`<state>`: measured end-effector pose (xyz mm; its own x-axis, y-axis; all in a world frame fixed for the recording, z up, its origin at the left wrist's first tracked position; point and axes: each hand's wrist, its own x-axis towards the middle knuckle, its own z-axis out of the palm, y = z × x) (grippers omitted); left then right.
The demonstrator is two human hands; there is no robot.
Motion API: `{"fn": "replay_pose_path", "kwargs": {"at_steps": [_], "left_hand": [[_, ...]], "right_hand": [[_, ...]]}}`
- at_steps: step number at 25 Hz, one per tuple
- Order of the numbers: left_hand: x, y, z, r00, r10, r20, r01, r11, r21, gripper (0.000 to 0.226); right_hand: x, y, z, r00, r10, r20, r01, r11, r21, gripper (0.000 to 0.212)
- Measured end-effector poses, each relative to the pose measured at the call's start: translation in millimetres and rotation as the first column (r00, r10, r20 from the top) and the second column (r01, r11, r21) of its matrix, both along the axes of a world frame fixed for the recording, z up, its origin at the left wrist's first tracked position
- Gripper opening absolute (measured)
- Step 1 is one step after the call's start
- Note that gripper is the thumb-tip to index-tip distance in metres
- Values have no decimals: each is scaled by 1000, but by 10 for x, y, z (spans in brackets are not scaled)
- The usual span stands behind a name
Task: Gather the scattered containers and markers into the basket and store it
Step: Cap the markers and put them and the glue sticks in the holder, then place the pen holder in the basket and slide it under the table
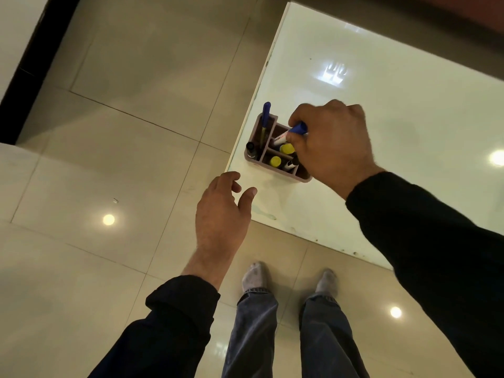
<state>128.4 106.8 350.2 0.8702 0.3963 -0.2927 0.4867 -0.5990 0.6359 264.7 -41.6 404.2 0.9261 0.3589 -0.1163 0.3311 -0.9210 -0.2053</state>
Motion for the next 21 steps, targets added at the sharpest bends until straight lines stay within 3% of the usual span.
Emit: {"fn": "replay_pose_path", "kwargs": {"at_steps": [3,5,8,10,14,16,21], "left_hand": [[71,-18,-6,1000,-7,10,7,1000,3,44],[160,1,-29,999,-29,-15,30,999,27,55],[351,118,-106,992,-103,-73,107,992,60,73],[496,190,-141,976,-182,-123,190,980,55,83],[739,192,-173,936,-318,-151,318,948,-27,82],[768,187,-198,941,-317,-120,311,948,-62,70],[656,99,-201,967,-250,-44,243,961,-130,56]], "right_hand": [[-68,130,-147,991,94,-98,-102,991,-81,20],[-43,151,-141,988,96,-118,-102,994,-44,30],[-80,-114,-26,992,-47,-117,67,982,174,70],[-253,-398,-17,961,-180,-210,235,932,277,94],[-523,-719,-324,795,-243,-555,416,885,208,125],[-482,-684,-460,768,-189,-611,417,872,255,125],[-426,-629,-545,789,-133,-600,475,751,459,99]]}}
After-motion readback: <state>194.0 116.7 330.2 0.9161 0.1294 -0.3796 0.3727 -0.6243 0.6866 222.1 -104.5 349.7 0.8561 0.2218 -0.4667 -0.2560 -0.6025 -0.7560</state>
